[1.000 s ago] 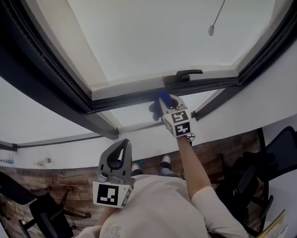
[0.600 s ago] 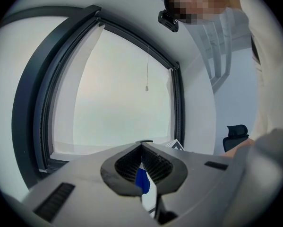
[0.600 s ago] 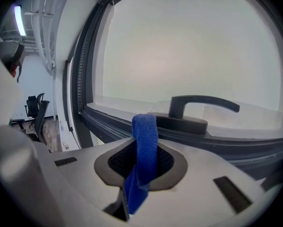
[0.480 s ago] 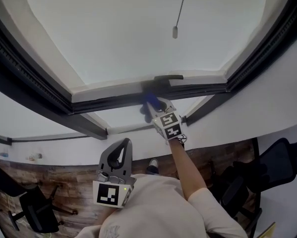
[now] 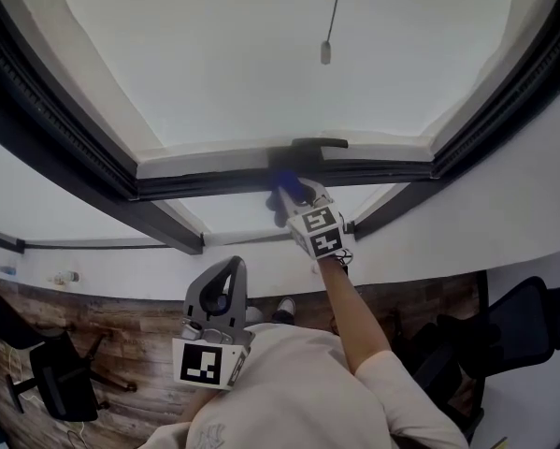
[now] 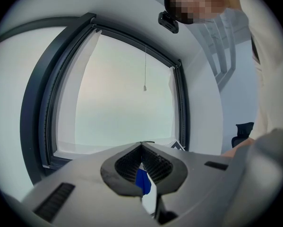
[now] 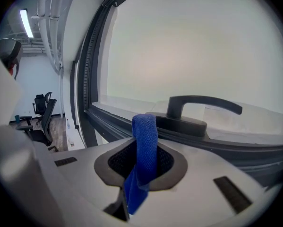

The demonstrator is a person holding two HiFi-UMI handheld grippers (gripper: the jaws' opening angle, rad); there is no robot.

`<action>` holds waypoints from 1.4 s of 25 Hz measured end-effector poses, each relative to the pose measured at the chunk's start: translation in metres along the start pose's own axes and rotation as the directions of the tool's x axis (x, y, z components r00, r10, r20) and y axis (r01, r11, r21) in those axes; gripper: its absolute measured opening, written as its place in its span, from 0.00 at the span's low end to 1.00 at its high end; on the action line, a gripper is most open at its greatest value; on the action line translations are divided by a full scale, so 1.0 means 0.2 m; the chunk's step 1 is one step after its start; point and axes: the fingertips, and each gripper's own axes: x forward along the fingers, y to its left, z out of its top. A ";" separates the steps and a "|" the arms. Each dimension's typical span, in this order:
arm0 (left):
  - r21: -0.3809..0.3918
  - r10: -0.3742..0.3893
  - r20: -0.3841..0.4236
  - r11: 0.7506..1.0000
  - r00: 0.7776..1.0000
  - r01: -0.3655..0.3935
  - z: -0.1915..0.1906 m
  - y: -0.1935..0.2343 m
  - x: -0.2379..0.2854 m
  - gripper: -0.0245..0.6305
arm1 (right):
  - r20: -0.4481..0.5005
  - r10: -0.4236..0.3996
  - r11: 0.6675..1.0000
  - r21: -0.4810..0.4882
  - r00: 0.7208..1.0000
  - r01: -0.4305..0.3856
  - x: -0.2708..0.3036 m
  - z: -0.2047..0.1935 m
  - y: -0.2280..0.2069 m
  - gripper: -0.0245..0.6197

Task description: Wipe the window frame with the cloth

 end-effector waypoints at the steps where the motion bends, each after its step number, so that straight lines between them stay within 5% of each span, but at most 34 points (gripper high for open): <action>1: 0.003 0.006 -0.001 1.000 1.000 -0.006 0.00 0.02 -0.01 0.05 | -0.001 -0.003 1.000 0.006 1.000 0.003 0.00 0.00 0.00 0.13; 17: 0.060 0.159 -0.023 0.986 0.987 -0.158 0.03 0.66 -0.24 0.05 | -0.047 -0.120 0.991 0.061 0.992 0.123 0.01 0.00 -0.02 0.13; 35: 0.020 0.048 -0.026 0.999 0.998 -0.048 0.00 0.49 -0.09 0.05 | -0.051 -0.107 0.993 0.047 0.993 0.109 -0.01 0.00 -0.03 0.13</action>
